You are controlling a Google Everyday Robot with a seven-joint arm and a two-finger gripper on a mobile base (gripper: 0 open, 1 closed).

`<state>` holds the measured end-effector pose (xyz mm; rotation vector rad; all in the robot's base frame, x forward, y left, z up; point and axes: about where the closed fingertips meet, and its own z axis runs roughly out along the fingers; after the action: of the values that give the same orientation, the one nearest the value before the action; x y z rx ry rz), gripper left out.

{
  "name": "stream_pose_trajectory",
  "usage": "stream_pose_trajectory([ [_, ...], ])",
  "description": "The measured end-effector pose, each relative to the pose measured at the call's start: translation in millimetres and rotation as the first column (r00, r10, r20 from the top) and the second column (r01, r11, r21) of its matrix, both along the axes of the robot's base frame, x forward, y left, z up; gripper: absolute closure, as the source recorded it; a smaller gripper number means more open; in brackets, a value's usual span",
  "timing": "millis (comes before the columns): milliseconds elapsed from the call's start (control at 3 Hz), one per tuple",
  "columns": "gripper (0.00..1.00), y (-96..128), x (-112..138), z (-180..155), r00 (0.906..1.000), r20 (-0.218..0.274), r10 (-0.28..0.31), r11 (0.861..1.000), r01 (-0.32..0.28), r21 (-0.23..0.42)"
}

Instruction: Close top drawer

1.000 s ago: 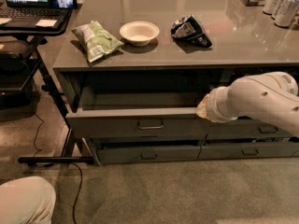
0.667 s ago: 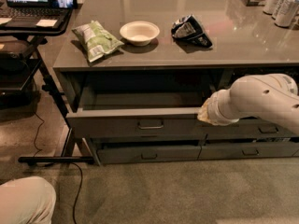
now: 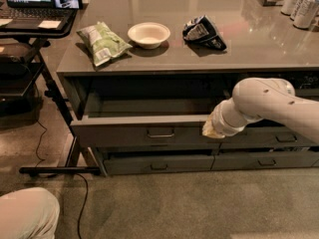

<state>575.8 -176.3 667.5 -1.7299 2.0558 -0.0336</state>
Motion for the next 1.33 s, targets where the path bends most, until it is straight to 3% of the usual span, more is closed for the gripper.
stream_pose_trajectory([
  [333,0.81,9,8,-15,0.9989,-0.027,0.038,0.999,-0.038,0.001],
  [1333,0.12,18,37,-11,0.9848,0.050,0.166,0.986,-0.166,-0.016],
])
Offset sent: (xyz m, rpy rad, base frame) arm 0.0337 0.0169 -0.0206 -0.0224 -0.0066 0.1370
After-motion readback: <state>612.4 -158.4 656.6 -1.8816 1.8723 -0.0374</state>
